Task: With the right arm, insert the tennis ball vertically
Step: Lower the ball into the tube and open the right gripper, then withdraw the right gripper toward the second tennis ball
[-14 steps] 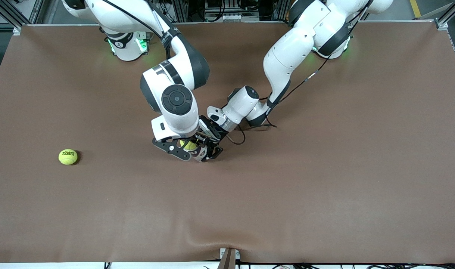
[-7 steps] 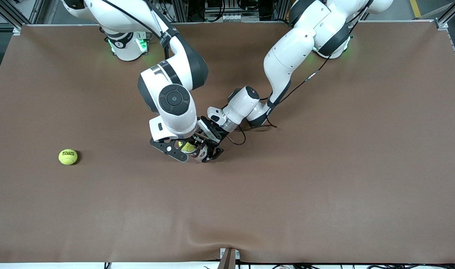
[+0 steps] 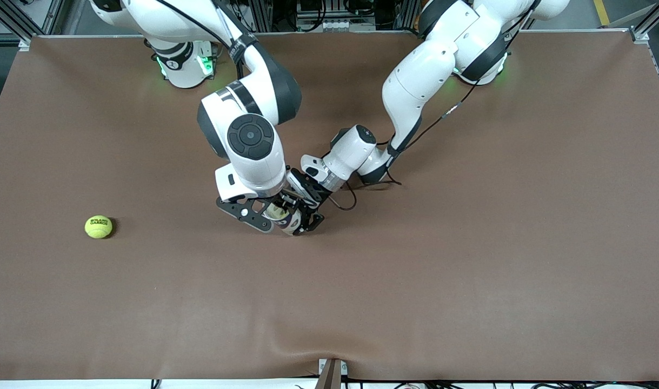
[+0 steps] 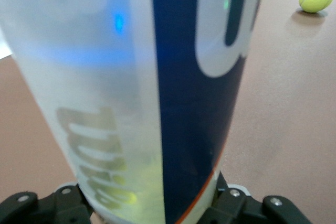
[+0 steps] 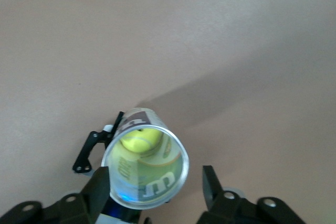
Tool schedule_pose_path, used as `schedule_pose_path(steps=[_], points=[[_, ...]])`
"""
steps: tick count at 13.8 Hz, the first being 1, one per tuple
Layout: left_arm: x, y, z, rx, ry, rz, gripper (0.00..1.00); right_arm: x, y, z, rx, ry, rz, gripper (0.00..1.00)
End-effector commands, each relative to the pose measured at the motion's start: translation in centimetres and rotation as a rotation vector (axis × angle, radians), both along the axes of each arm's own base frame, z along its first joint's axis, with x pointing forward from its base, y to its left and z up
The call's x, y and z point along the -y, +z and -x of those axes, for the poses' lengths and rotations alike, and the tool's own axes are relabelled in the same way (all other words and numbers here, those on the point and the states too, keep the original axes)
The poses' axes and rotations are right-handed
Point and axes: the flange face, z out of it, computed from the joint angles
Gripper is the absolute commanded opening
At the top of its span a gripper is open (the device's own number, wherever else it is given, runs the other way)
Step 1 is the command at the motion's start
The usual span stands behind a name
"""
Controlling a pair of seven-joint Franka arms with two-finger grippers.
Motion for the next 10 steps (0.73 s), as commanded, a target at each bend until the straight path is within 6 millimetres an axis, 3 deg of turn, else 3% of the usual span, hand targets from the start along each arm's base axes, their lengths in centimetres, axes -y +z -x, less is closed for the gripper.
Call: schedule_pose_path(steps=[1, 3, 5, 6, 7, 9, 10], points=[[-0.2, 0.0, -0.1, 0.005, 0.012, 0.009, 0.82, 4.2, 3.9, -0.6, -0.034, -0.015, -0.010, 0.76], [-0.2, 0.0, 0.0, 0.004, 0.011, 0.008, 0.89, 7.2, 6.4, -0.3, -0.084, 0.075, -0.006, 0.77], [-0.2, 0.1, -0.2, 0.005, 0.013, 0.009, 1.00, 11.6, 9.0, -0.4, -0.138, 0.124, -0.009, 0.78], [-0.2, 0.3, -0.2, 0.008, 0.012, 0.011, 1.00, 13.9, 10.4, -0.4, -0.161, 0.149, -0.022, 0.80], [-0.2, 0.3, -0.2, 0.009, 0.012, 0.010, 1.00, 16.4, 11.8, -0.2, -0.186, 0.178, -0.030, 0.89], [-0.2, 0.2, -0.2, 0.006, 0.012, 0.010, 1.00, 23.8, 15.0, -0.2, -0.222, 0.241, -0.066, 1.00], [-0.2, 0.2, -0.2, 0.006, 0.012, 0.010, 1.00, 27.1, 16.3, -0.1, -0.225, 0.259, -0.085, 1.00]])
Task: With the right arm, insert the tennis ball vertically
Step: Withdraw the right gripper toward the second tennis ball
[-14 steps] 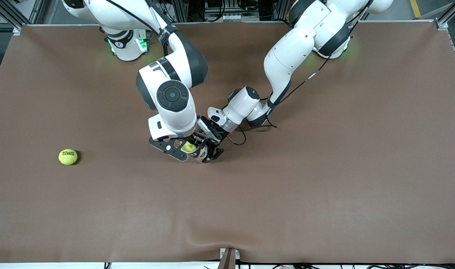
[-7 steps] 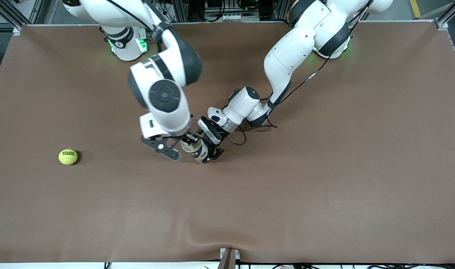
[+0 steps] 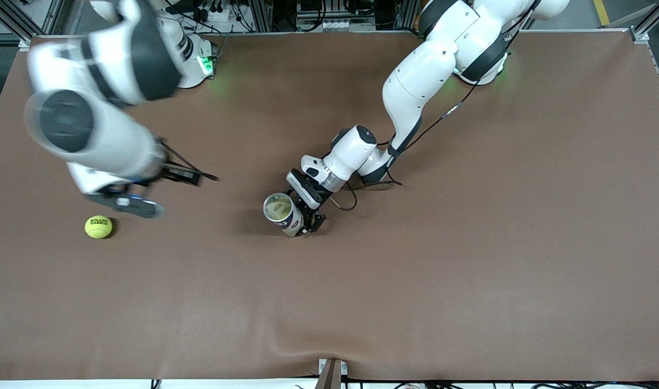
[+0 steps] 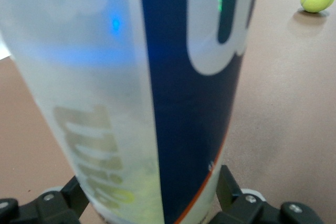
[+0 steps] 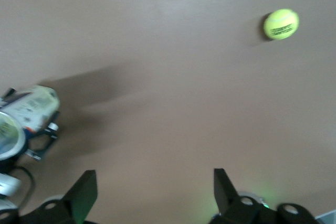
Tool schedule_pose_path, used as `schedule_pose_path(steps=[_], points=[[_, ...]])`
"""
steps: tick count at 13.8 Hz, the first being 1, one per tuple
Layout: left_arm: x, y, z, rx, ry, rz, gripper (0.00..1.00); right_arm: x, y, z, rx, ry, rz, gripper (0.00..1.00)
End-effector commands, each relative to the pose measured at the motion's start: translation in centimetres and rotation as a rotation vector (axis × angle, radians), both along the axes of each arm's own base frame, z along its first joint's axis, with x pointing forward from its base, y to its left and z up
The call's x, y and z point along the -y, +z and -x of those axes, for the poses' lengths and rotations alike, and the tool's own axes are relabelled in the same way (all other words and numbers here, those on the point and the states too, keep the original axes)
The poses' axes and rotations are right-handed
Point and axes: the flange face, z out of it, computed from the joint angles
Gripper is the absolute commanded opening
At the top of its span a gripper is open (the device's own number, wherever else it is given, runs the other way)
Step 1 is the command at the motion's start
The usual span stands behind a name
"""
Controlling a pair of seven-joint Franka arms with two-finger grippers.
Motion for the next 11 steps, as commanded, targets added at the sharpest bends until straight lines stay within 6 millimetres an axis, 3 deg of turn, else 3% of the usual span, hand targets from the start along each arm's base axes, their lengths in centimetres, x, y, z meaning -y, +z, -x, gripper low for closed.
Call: schedule_pose_path(steps=[1, 5, 7, 9, 11], points=[[-0.1, 0.2, 0.0, 0.002, 0.013, 0.011, 1.00, 8.2, 3.1, 0.7, -0.020, 0.040, -0.070, 1.00], [-0.8, -1.1, 0.7, -0.022, 0.009, -0.013, 1.00, 18.5, 4.1, 0.9, -0.040, 0.106, -0.121, 1.00], [-1.0, -1.5, 0.9, -0.031, 0.009, -0.021, 1.00, 22.5, 4.1, 0.9, -0.027, 0.106, -0.131, 1.00], [-1.3, -1.6, 1.3, -0.038, 0.003, -0.031, 1.00, 25.3, 2.0, -0.2, -0.005, 0.080, -0.069, 1.00], [-1.8, -1.3, 1.3, -0.042, 0.004, -0.038, 1.00, 29.4, -1.8, -1.1, 0.016, 0.132, -0.007, 1.00]])
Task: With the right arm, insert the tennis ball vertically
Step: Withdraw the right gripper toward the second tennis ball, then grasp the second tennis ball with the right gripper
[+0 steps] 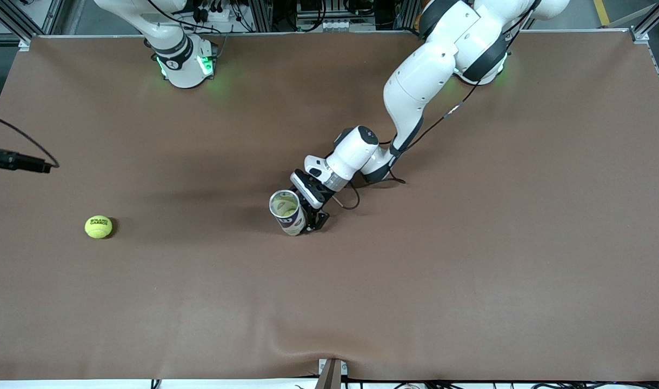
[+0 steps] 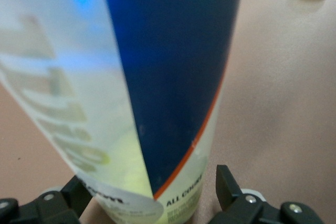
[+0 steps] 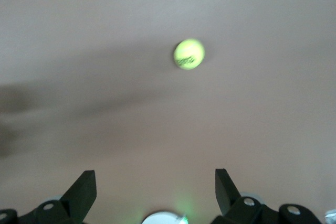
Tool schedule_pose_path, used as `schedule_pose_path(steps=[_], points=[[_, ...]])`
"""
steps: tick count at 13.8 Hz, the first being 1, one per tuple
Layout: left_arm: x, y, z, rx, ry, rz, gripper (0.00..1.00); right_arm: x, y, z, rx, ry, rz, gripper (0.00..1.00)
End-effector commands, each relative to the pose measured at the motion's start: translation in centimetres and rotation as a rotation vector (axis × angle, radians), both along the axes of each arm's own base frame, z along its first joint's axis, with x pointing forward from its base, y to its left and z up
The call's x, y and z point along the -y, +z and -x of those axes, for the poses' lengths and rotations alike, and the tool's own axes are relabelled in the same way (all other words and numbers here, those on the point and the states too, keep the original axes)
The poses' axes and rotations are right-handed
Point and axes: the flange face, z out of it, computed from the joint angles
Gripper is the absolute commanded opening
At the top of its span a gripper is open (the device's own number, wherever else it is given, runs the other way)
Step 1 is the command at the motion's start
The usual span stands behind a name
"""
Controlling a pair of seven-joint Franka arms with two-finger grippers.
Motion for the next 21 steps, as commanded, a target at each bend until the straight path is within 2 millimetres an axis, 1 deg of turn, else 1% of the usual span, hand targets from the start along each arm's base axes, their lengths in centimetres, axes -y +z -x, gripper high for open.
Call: schedule_pose_path(steps=[1, 2, 3, 5, 6, 7, 9, 10, 11, 13, 15, 16, 18, 20, 21], points=[[-1.0, 0.8, 0.2, -0.009, 0.013, -0.002, 1.00, 5.2, -4.4, -0.3, 0.025, 0.069, 0.031, 1.00], [-0.9, 0.8, 0.2, -0.011, 0.013, 0.000, 1.00, 7.2, -5.8, -0.1, 0.044, 0.072, 0.031, 1.00], [-0.9, 0.9, 0.2, -0.010, 0.014, 0.001, 1.00, 8.3, -7.2, -0.2, 0.068, 0.068, 0.036, 1.00], [-1.0, 1.3, -0.1, -0.006, 0.018, 0.006, 1.00, 8.9, -10.9, -0.8, 0.124, 0.082, 0.051, 1.00], [-0.9, 1.7, -0.2, -0.007, 0.021, 0.013, 1.00, 9.6, -12.7, -1.0, 0.145, 0.078, 0.056, 1.00], [-0.9, 1.8, -0.2, -0.006, 0.021, 0.014, 1.00, 10.0, -15.1, -1.6, 0.164, 0.083, 0.060, 1.00], [-0.8, 2.0, -0.1, -0.008, 0.022, 0.018, 1.00, 9.8, -20.1, -2.8, 0.180, 0.097, 0.057, 1.00], [-0.7, 2.3, -0.1, -0.005, 0.021, 0.022, 1.00, 9.8, -22.5, -2.9, 0.172, 0.100, 0.051, 1.00], [-0.2, 2.6, 0.3, -0.016, 0.019, 0.036, 1.00, 9.7, -24.2, -3.0, 0.180, 0.093, 0.039, 1.00], [0.0, 3.1, 0.3, -0.019, 0.022, 0.048, 1.00, 9.3, -27.7, -3.0, 0.184, 0.077, 0.009, 1.00], [0.0, 3.1, 0.4, -0.018, 0.021, 0.048, 1.00, 9.2, -30.8, -2.6, 0.183, 0.075, 0.003, 1.00], [0.0, 3.2, 0.3, -0.017, 0.021, 0.049, 1.00, 9.2, -31.8, -2.6, 0.179, 0.062, -0.011, 1.00], [-0.1, 3.1, 0.4, -0.020, 0.021, 0.045, 1.00, 8.9, -33.1, -2.5, 0.165, 0.049, -0.030, 1.00], [-0.1, 2.9, 0.4, -0.020, 0.020, 0.044, 1.00, 9.0, -35.4, -2.2, 0.147, 0.048, -0.033, 1.00], [-0.1, 3.0, 0.4, -0.018, 0.019, 0.044, 1.00, 9.0, -36.0, -2.1, 0.142, 0.048, -0.033, 1.00]])
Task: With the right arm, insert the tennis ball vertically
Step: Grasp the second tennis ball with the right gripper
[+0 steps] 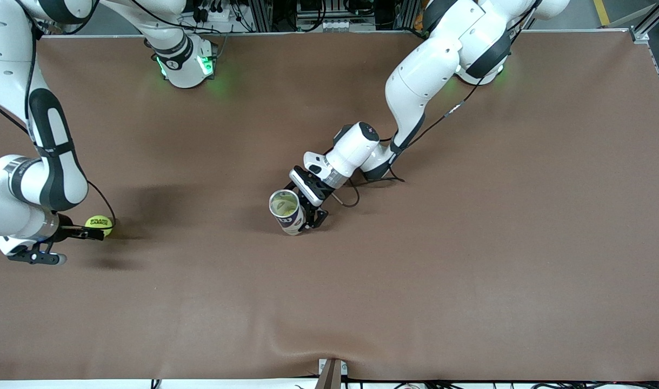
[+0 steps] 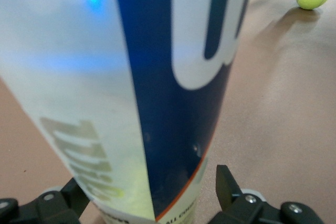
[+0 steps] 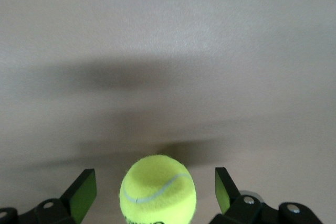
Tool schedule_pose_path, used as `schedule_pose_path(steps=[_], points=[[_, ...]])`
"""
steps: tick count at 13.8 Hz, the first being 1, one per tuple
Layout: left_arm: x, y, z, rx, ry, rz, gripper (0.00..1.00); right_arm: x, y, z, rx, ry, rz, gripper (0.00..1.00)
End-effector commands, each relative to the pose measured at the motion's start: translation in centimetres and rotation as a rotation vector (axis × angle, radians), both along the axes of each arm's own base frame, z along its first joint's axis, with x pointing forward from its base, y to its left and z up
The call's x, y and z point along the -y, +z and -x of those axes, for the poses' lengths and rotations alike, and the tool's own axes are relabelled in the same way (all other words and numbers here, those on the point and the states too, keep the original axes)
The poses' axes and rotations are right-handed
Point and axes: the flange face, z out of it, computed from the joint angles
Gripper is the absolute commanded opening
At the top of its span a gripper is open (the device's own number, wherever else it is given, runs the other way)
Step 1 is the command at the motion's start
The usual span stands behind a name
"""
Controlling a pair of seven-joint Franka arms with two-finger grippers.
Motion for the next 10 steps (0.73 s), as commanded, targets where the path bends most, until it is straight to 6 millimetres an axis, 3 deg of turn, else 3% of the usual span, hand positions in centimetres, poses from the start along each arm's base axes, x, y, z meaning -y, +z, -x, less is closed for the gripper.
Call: schedule_pose_path(steps=[1, 10], points=[[-0.3, 1.0, 0.3, -0.007, 0.006, 0.007, 1.00, 0.0, -2.0, 0.3, -0.002, -0.006, -0.015, 1.00], [-0.3, 1.1, 0.1, -0.004, 0.008, 0.009, 1.00, 0.4, -4.2, 1.4, -0.054, -0.012, -0.023, 1.00]])
